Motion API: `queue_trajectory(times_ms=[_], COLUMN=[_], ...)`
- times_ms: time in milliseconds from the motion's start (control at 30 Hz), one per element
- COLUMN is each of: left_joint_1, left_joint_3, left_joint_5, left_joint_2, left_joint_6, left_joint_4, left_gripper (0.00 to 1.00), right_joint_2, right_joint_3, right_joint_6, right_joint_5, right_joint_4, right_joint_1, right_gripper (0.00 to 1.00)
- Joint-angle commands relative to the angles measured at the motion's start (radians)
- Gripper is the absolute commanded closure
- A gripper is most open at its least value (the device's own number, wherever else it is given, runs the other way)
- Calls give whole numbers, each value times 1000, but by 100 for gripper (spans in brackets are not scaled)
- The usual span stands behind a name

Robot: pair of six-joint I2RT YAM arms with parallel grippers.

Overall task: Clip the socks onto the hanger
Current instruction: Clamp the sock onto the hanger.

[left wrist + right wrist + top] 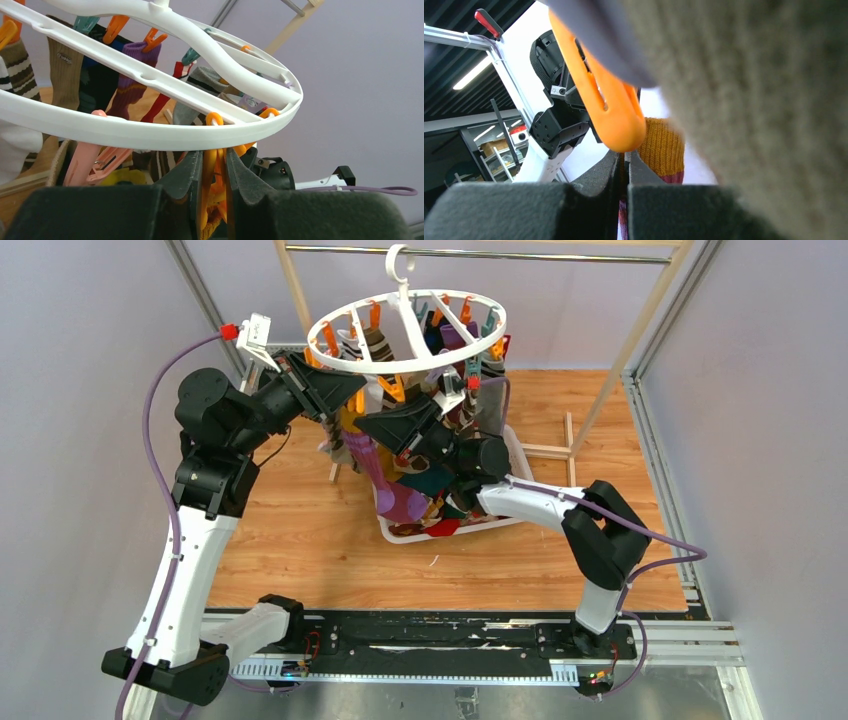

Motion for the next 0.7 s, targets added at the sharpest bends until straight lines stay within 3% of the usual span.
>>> queue_trajectory(times_ms=[0,667], left_joint_1=[0,18], left_joint_3=[-9,-17], left_joint_5=[118,152], left_joint_2=[-19,-25], left_joint_6=[-17,-31], left_joint_4=[22,35], left_gripper=[100,100], right_joint_2=[15,-20], right_joint_3=[44,24], right_joint_6=[24,77], right_joint_5=[11,35], right_joint_4=[72,73], right_joint_1=[-19,-46], right_gripper=[100,100])
